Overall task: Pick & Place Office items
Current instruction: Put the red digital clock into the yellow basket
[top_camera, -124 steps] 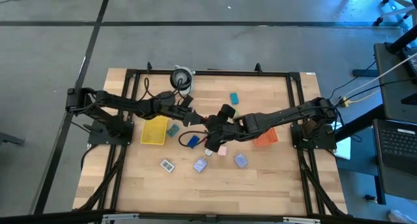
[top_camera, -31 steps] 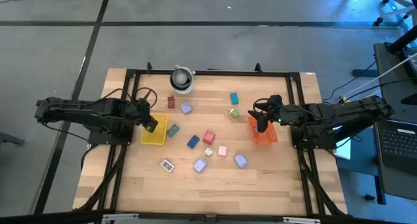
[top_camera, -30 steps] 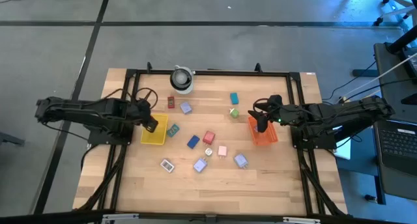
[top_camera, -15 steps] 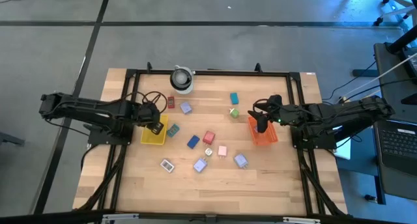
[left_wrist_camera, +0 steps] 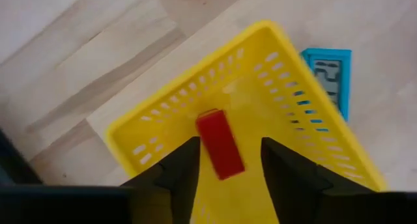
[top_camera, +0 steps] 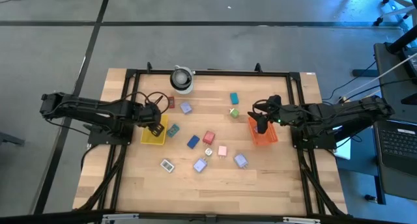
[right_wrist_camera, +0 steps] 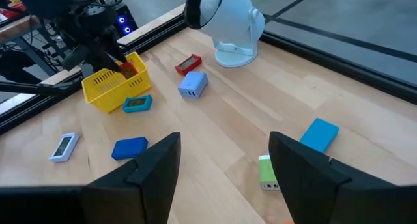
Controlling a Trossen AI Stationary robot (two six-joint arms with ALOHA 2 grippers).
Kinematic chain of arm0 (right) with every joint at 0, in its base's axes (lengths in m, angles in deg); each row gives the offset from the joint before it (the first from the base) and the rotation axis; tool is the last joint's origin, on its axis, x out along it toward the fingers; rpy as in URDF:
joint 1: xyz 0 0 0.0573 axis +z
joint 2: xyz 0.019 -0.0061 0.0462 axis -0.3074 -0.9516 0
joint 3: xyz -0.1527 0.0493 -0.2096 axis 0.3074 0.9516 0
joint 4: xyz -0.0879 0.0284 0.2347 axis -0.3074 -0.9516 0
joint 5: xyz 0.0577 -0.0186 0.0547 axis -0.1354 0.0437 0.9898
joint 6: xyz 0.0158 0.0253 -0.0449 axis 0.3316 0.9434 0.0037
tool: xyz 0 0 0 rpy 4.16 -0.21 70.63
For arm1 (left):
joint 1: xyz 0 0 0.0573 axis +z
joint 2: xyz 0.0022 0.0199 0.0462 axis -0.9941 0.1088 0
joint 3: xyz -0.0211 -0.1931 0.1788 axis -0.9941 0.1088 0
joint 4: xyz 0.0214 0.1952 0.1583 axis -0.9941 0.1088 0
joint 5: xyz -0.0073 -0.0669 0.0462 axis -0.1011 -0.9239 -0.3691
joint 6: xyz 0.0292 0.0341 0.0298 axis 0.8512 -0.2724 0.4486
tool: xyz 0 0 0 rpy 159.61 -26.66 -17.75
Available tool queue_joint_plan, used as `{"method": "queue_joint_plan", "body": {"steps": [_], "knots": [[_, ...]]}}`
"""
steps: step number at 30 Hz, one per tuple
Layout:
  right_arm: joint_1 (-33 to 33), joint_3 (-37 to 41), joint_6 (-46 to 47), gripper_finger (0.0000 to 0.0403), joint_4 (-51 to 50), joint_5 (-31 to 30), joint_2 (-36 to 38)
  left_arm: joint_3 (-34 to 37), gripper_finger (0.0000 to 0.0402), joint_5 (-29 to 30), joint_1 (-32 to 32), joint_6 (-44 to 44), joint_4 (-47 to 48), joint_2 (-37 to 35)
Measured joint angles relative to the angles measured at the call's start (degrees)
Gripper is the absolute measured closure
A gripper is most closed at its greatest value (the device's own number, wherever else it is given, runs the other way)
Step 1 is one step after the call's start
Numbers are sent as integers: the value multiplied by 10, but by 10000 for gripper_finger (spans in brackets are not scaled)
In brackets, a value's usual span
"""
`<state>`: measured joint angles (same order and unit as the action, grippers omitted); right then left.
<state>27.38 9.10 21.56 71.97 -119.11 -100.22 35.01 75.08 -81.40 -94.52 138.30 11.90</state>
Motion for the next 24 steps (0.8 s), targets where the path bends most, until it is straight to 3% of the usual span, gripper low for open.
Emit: {"method": "queue_joint_plan", "body": {"steps": [7, 16, 24], "knots": [[0, 0, -5, 170, 0, 0, 0, 0, 197, 0, 2, 8, -10, 0], [0, 0, -16, 170, 0, 2, 0, -47, 194, 3, 38, 15, -5, -5], [-1, 0, -31, 170, 6, 0, 0, -86, 194, -1, 120, 26, -55, 7]]}}
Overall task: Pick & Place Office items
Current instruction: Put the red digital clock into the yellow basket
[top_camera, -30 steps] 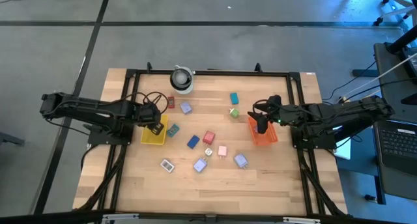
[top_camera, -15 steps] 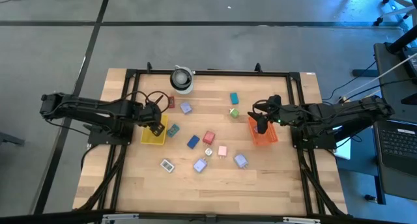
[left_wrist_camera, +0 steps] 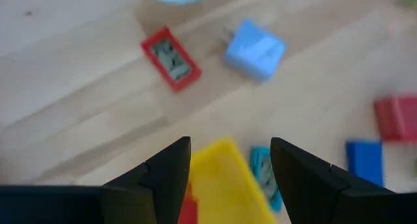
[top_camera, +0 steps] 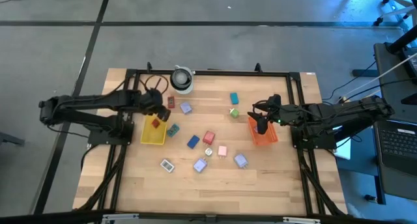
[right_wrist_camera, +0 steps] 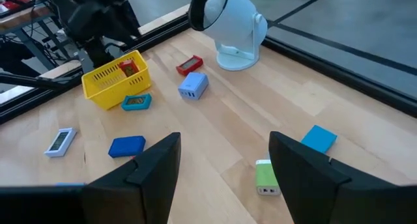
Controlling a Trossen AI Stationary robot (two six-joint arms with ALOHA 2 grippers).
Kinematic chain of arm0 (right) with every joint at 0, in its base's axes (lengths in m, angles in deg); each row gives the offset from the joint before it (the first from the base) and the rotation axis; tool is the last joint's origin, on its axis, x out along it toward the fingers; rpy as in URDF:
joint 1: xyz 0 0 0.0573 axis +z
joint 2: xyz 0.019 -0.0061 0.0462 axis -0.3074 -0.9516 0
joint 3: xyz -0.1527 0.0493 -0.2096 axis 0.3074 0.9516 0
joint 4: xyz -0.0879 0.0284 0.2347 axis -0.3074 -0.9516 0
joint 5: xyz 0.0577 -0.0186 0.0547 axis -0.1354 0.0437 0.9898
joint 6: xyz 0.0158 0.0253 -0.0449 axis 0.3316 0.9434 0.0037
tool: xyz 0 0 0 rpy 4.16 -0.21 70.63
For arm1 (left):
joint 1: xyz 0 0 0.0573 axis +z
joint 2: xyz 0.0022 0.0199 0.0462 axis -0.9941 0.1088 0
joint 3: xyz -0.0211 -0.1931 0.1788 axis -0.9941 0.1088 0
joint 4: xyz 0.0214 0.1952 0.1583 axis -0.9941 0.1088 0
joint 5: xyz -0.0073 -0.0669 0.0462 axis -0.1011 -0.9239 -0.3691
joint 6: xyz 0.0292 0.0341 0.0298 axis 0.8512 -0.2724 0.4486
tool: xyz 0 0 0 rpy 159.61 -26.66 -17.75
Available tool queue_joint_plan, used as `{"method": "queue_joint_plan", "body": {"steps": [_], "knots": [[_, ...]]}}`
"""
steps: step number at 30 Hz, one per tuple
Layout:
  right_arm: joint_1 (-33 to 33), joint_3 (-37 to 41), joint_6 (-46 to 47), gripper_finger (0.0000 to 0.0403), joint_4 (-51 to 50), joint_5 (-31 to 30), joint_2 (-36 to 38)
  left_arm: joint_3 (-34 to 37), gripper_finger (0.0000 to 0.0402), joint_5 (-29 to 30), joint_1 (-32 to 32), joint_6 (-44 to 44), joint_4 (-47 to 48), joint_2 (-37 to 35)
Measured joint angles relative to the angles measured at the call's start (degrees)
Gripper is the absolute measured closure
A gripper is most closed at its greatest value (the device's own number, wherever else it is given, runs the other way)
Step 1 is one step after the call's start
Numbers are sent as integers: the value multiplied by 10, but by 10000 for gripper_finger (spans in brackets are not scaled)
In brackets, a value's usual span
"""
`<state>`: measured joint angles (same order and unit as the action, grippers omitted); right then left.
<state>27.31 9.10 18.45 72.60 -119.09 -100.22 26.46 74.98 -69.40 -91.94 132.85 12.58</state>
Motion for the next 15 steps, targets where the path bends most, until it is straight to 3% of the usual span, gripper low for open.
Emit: {"method": "queue_joint_plan", "body": {"steps": [7, 15], "knots": [[1, 0, -12, 170, 0, 0, 0, 0, 194, -67, 104, -19, -39, 64], [2, 0, -30, 169, 0, 15, 0, 0, 194, -125, 136, -35, -106, 125]]}}
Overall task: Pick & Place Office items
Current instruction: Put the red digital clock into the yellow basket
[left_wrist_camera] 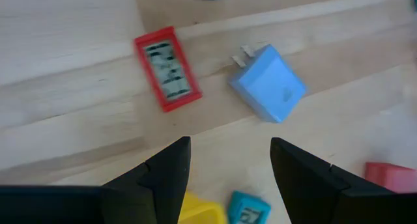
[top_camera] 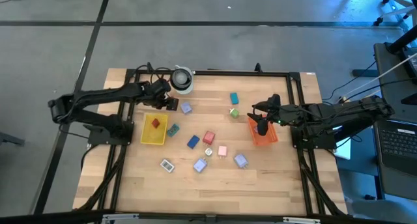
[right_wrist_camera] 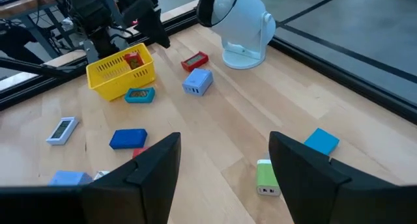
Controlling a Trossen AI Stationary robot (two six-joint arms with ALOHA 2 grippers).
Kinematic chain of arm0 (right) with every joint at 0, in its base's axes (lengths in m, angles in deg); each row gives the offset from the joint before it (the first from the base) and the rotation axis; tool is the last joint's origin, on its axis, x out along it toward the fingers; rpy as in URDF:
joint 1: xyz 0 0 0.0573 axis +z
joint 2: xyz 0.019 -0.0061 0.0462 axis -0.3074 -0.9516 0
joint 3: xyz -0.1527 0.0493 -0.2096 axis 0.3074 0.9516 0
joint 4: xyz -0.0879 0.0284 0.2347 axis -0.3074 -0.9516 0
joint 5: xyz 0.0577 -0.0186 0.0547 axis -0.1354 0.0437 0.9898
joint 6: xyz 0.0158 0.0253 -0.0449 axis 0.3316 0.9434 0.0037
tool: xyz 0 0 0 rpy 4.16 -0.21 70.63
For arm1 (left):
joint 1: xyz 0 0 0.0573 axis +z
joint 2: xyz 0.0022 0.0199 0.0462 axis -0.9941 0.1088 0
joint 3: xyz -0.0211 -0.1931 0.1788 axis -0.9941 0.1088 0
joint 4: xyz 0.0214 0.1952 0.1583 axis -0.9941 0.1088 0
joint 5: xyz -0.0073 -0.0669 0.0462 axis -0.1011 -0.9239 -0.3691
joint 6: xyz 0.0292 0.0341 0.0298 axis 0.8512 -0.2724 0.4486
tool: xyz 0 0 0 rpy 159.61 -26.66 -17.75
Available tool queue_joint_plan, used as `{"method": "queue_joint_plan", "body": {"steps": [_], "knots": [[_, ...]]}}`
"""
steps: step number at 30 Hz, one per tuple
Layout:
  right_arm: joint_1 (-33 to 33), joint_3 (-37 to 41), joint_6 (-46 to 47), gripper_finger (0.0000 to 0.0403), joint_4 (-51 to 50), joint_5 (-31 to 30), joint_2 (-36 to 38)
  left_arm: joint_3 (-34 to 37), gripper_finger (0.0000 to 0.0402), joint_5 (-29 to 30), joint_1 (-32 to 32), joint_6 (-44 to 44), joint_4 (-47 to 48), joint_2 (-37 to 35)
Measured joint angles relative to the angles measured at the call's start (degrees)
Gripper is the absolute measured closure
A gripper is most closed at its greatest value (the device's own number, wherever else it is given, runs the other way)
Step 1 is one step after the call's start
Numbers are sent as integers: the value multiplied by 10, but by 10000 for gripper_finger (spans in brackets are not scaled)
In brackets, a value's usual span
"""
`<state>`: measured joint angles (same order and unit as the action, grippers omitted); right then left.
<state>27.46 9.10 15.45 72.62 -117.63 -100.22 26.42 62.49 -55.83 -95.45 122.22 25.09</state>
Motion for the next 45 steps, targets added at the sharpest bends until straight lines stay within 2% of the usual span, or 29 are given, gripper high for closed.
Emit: {"method": "queue_joint_plan", "body": {"steps": [9, 17, 28, 34, 40, 45], "knots": [[0, 0, 0, 169, 3, 0, 0, 0, 194, 6, 9, 19, -9, 20], [0, 0, 1, 169, 3, 0, 0, 0, 194, 6, 18, 84, -133, 19], [0, 0, 1, 169, 0, 2, 0, -56, 194, 9, 54, 41, -30, 19], [1, 0, -5, 170, 0, 2, 0, -56, 194, 61, 51, 14, -2, 19], [1, 0, -13, 170, 4, -18, -13, -56, 194, 119, 47, 30, -37, 19], [1, 0, -30, 170, 57, -19, -56, -56, 194, 84, 47, 69, -84, 18]]}}
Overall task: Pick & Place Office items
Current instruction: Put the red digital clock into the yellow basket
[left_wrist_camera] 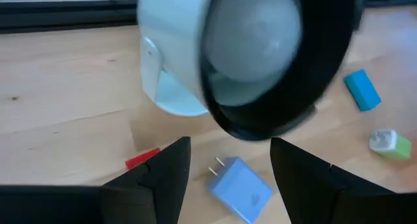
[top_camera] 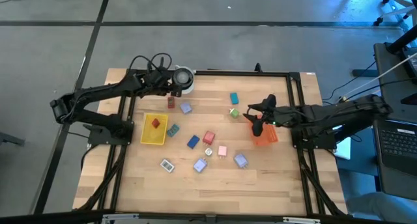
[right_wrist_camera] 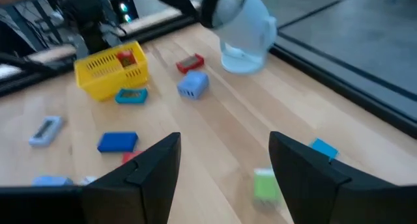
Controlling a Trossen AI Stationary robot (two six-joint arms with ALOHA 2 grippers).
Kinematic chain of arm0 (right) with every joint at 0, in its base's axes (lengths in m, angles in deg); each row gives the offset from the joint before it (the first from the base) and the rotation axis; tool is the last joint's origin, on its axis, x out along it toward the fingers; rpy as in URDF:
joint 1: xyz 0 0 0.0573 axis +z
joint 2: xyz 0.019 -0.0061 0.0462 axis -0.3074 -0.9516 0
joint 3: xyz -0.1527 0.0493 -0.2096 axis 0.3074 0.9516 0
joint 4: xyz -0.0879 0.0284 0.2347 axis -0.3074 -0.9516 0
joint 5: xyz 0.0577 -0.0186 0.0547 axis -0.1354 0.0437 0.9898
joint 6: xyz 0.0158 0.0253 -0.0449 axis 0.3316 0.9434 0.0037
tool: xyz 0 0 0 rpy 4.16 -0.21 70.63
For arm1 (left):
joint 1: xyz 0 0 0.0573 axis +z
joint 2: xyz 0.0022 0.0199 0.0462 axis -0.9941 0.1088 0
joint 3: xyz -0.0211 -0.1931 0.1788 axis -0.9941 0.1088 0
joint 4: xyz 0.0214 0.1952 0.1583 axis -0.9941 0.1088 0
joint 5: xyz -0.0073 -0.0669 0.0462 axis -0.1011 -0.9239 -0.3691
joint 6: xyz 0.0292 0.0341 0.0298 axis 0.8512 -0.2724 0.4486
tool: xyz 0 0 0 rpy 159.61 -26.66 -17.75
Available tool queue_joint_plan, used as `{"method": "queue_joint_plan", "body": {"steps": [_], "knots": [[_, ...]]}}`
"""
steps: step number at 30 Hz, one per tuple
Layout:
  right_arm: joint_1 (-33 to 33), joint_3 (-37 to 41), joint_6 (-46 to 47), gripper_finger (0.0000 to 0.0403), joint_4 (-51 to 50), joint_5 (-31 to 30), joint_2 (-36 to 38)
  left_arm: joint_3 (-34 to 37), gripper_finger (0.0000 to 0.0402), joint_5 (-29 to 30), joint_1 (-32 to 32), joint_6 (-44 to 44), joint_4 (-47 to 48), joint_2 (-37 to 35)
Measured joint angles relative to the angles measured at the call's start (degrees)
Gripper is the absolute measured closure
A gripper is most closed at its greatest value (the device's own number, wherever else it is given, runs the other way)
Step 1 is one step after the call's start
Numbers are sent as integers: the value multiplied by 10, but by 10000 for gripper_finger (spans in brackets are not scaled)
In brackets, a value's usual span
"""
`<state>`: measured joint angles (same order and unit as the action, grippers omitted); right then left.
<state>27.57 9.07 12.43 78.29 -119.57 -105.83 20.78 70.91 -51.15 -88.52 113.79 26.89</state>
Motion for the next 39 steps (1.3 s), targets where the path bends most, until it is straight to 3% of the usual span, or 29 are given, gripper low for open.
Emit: {"method": "queue_joint_plan", "body": {"steps": [8, 12, 21, 29, 39], "knots": [[-42, 0, -31, 170, 146, 3, -60, 0, 194, -5, -3, 16, 50, -6], [-83, -3, -48, 170, 220, 43, -95, 0, 194, 23, -4, 39, 32, -35], [-144, -127, -91, 170, 210, 80, -232, 0, 194, 64, 16, 46, 56, -100], [-167, -227, -121, 170, 164, 93, -313, 0, 194, 32, 8, 2, 120, -62], [-225, -259, -118, 170, 163, 142, -359, 0, 194, 69, -22, -60, 121, -5]]}}
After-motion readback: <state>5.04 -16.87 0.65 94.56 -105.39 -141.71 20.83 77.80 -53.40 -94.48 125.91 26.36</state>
